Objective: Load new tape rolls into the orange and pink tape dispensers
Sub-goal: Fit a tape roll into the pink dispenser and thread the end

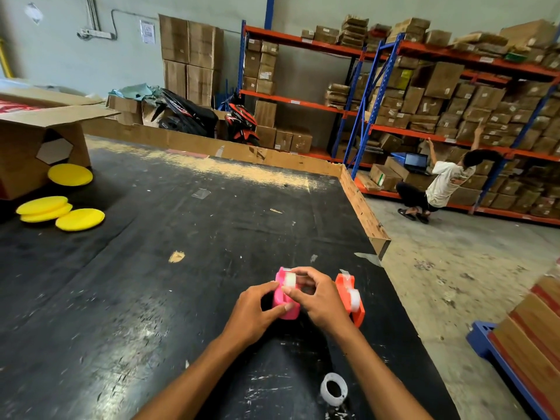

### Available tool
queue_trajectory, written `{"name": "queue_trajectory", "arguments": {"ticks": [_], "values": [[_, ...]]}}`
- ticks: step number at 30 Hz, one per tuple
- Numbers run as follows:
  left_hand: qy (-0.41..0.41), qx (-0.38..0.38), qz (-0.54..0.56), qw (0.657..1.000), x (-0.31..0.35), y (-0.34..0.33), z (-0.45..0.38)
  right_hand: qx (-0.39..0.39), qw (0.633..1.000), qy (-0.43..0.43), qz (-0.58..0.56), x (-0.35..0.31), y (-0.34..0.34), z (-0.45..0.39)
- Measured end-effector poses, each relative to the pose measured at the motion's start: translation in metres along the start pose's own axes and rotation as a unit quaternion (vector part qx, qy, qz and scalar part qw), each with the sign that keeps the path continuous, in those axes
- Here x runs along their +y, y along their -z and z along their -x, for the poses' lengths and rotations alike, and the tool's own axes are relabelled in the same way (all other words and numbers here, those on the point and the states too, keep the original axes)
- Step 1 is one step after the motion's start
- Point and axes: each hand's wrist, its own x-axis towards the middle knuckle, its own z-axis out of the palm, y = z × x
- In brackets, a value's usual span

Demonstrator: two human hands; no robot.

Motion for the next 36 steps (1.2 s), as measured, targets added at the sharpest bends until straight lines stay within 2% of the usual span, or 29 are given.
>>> {"name": "queue_trajectory", "arguments": {"ticks": [6,14,21,29,32,36], "values": [[-0.002,-0.004,0.008,1.0,-0.005,-0.002,0.001,0.012,0.998,-0.004,0.057,0.013,-0.002,-0.001],[-0.022,0.013,0.01,1.0,-0.004,-0.003,0.001,0.052,0.997,-0.04,0.04,0.017,-0.006,-0.008],[-0.02,0.011,0.008,1.0,-0.011,-0.007,-0.003,0.026,0.996,-0.082,-0.008,0.016,0.0,-0.018],[-0.013,0.01,0.013,1.0,-0.013,-0.007,-0.003,-0.003,0.996,-0.055,0.071,0.018,0.002,-0.016],[-0.014,0.012,0.019,1.0,-0.01,-0.006,-0.003,0.011,0.995,-0.073,0.067,0.011,0.003,-0.022],[-0.006,0.008,0.026,1.0,-0.008,-0.004,-0.002,0.008,0.983,-0.109,0.146,0.005,0.002,-0.031]]}}
